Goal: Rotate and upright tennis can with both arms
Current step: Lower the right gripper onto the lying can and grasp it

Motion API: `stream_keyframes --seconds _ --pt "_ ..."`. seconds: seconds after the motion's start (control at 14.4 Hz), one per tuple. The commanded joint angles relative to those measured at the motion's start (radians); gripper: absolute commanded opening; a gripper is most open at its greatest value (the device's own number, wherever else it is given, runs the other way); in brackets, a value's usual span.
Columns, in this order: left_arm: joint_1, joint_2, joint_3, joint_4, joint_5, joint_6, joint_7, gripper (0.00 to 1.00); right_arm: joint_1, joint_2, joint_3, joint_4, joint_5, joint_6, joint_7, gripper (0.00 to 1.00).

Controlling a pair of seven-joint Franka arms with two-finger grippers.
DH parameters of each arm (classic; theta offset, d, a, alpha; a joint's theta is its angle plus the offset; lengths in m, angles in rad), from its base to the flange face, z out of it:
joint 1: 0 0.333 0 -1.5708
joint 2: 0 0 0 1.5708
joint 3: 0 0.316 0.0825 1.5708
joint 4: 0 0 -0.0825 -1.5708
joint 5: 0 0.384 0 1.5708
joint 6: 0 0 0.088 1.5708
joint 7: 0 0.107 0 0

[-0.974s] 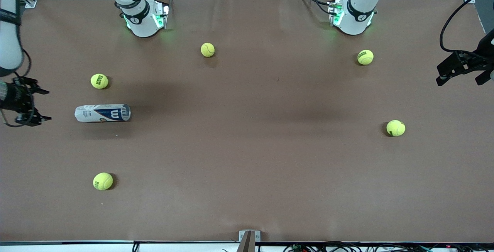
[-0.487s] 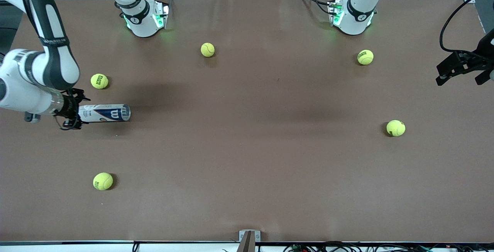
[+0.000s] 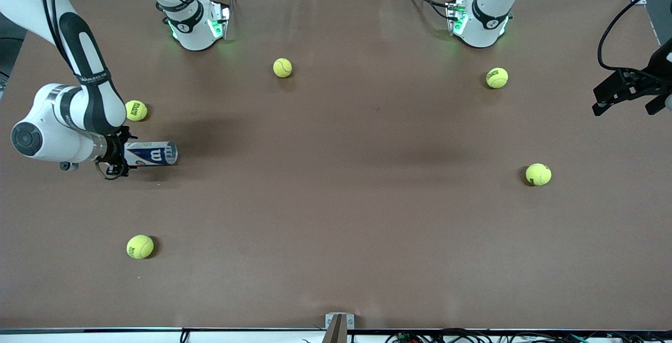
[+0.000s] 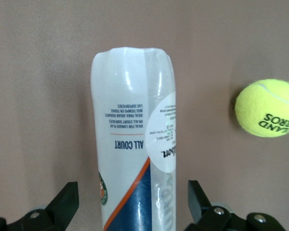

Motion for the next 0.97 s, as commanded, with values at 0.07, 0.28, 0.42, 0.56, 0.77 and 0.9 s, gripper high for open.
stream_keyframes --seconds 0.07,0.28,0.42,0.56,0.77,0.9 --pt "0.002 0.002 -0.001 0.012 0.011 -0.020 0.008 1.00 -0.029 0.023 0.002 -0.030 -0.014 0.065 -0.062 0.98" --pt "0.002 0.002 -0.001 0.012 0.011 -0.020 0.006 1.00 -0.037 0.031 0.002 -0.055 -0.014 0.106 -0.079 0.96" --pt "0.002 0.002 -0.001 0.012 0.011 -0.020 0.006 1.00 -0.032 0.038 0.002 -0.061 -0.014 0.109 -0.080 0.94" --pt "0.002 0.002 -0.001 0.012 0.011 -0.020 0.006 1.00 -0.029 0.038 0.002 -0.064 -0.014 0.102 -0.097 0.75" --pt "0.002 0.002 -0.001 0.011 0.011 -0.020 0.006 1.00 -0.019 0.037 0.002 -0.061 -0.014 0.091 -0.099 0.62" --pt "0.002 0.002 -0.001 0.011 0.011 -0.020 0.006 1.00 -0.009 0.028 0.005 -0.035 -0.014 0.028 -0.099 0.59"
